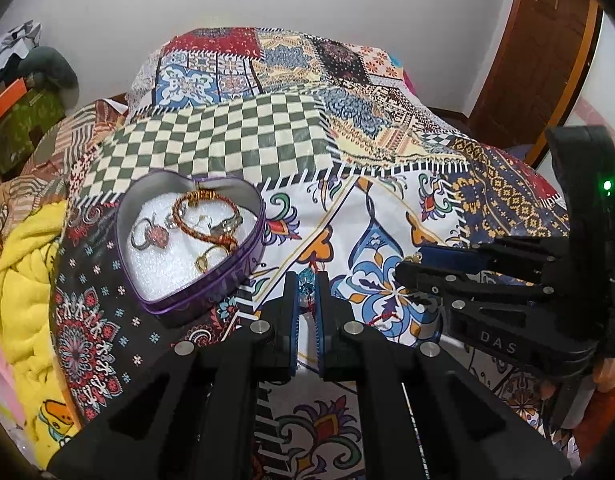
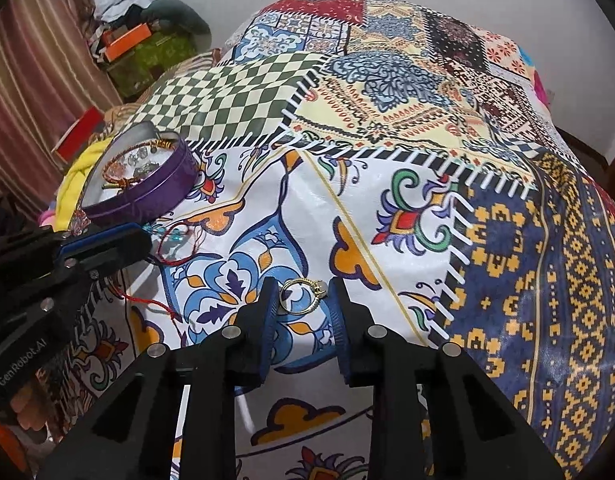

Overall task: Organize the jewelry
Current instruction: 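Close the right gripper on the small gold ring, then carry the gold ring into the heart tin and open the right gripper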

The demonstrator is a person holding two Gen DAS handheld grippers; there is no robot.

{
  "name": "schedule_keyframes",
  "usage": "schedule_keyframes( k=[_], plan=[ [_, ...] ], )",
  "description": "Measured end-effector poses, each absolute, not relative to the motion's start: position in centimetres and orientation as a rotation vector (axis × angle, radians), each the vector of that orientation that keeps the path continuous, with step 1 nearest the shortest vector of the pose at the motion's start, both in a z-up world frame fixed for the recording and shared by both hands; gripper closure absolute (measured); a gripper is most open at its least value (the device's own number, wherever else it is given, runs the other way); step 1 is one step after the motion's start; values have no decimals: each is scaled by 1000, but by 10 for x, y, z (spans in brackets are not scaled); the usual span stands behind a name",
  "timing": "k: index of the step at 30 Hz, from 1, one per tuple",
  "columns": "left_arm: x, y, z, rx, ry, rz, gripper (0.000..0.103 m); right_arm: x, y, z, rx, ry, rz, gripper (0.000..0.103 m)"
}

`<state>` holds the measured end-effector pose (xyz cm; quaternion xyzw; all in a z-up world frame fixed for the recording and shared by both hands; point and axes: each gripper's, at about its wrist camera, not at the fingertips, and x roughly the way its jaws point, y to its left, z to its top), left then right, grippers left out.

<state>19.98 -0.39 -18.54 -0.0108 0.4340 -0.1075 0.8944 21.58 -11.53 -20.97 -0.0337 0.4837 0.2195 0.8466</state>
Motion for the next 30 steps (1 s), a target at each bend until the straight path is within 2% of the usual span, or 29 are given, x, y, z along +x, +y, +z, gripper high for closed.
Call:
schedule_keyframes(
  k=[30],
  plan=[
    [176,27,-90,-24,667,-123,98,193,-101,-110,2,756,525,80]
  ],
)
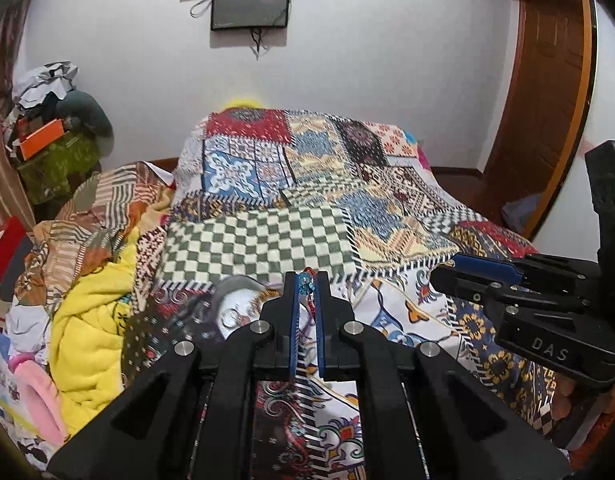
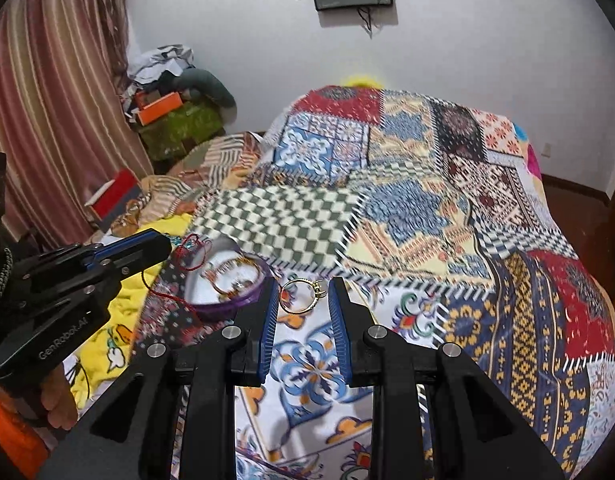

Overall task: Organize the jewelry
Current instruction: 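Carry the gold ring into the heart tin and open the right gripper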

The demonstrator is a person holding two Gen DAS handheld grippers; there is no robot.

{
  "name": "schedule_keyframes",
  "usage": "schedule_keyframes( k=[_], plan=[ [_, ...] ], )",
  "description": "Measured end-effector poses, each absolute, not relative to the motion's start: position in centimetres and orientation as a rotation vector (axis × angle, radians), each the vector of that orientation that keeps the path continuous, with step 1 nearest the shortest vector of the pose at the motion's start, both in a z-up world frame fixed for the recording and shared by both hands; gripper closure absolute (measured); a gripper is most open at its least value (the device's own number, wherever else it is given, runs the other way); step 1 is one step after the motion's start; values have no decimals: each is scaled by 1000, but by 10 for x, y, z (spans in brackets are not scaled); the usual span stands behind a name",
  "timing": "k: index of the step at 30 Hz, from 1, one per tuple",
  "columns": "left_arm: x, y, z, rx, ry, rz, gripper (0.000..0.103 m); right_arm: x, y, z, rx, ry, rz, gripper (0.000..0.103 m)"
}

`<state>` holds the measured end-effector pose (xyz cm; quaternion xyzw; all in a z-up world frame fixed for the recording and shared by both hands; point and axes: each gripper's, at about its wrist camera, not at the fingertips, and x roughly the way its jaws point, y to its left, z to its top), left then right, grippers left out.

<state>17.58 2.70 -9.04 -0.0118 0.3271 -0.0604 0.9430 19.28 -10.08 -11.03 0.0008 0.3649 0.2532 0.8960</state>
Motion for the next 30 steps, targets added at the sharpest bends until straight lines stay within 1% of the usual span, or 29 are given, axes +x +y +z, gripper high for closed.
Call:
schedule_keyframes(
  k=[10,18,30],
  plan=[
    [178,59,-79,-56,624,-58,98,198,-74,-101,-13,728,581,80],
    [186,89,-85,-96,626,-2,98,207,-48,-106,-32,737,640,80],
    [205,86,-97,-94,643,-36,98,222,-25,-132,-64,793,679,80]
  ],
)
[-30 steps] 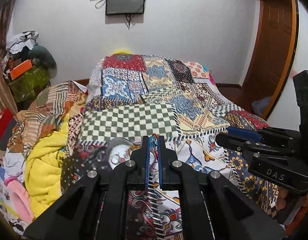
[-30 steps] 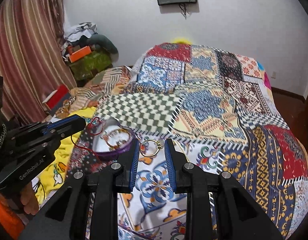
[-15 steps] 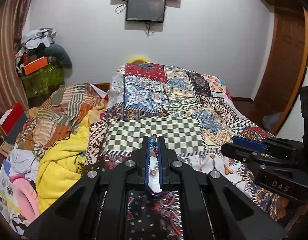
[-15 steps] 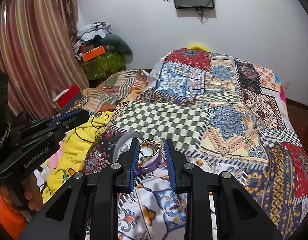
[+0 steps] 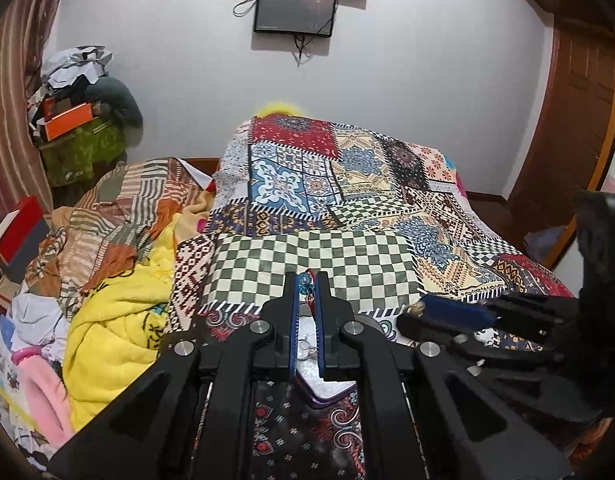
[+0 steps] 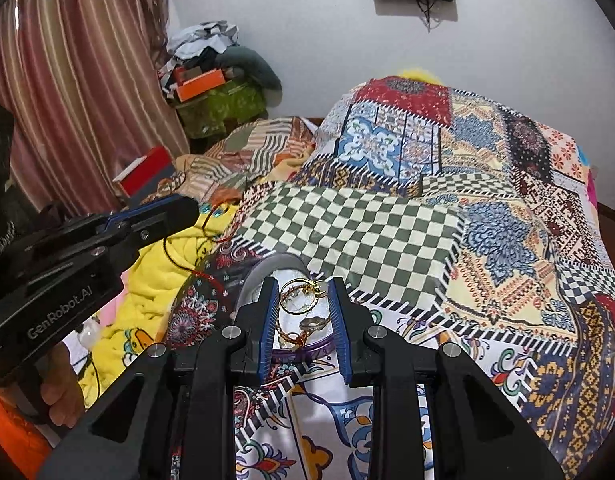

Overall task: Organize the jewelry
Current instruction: 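Carry the gold ring into the heart tin and open the right gripper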

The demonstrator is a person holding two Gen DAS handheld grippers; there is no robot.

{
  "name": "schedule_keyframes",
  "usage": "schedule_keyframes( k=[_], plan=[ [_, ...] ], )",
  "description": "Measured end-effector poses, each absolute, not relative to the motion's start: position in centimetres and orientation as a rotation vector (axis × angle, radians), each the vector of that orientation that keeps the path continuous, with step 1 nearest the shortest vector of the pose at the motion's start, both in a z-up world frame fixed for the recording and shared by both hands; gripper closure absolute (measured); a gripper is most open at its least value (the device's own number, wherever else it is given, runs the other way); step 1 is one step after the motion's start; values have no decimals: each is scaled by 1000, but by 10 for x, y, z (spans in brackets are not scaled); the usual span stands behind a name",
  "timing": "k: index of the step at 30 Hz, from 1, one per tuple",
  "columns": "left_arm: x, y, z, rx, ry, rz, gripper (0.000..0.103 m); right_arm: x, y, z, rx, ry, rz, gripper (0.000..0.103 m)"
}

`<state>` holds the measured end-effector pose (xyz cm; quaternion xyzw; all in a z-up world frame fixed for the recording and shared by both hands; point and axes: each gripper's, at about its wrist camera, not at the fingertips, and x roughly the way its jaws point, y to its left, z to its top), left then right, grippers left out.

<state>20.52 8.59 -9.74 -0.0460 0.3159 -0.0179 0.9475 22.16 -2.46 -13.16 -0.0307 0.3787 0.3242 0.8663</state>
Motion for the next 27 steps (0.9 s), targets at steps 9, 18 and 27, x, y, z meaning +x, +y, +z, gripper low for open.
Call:
schedule_keyframes(
  k=[9,18,27],
  plan=[
    [225,81,-119,-113,706,-73,98,227,-12,-155,-128,848,689,80],
    [240,89,-141,-178,776,-104,98,236,-3,-170,-153,880,699,80],
    [240,87,-145,-166,792,-115,98,235,3,-177,-164,903,708,80]
  ],
)
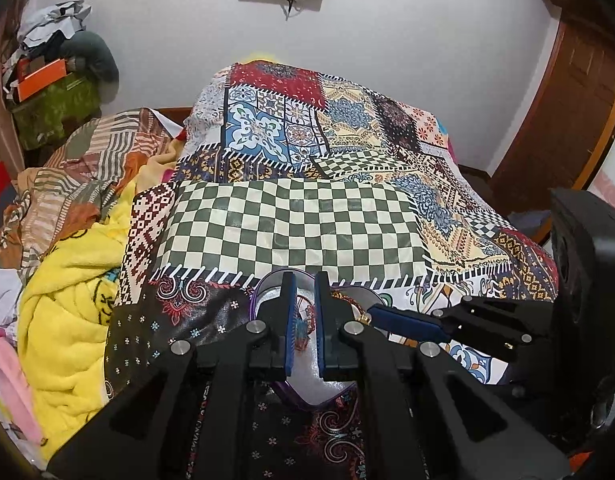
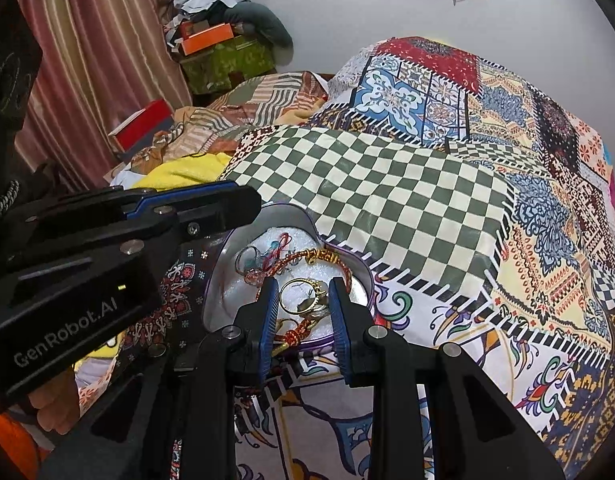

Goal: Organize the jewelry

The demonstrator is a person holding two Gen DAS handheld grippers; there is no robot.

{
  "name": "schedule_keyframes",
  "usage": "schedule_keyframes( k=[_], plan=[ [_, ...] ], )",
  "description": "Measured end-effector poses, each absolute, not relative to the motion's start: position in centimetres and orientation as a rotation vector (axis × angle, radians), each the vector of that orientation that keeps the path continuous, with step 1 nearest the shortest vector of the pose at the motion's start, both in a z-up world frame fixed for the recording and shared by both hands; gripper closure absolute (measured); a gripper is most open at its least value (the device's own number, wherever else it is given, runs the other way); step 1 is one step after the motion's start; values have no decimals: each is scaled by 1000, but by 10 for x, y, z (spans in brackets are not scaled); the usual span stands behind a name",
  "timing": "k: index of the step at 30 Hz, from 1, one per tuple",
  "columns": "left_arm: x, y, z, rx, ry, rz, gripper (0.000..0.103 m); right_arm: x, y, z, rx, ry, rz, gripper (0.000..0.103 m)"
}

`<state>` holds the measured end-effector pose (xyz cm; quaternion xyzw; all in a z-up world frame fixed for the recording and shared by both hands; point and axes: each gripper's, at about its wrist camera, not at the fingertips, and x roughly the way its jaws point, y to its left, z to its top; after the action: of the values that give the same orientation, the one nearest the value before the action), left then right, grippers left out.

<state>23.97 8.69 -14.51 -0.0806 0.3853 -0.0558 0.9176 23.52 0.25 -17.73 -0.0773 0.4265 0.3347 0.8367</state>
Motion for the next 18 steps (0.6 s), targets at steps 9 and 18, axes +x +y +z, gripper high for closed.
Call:
schedule_keyframes(
  k=[9,18],
  plan=[
    [233,93,-131,-167,772,-72,97,236,-3,-172,-132,935,691,78],
    [203,89,-92,-135,681,-39,97,216,-24,-128,-87,822,669,78]
  ],
)
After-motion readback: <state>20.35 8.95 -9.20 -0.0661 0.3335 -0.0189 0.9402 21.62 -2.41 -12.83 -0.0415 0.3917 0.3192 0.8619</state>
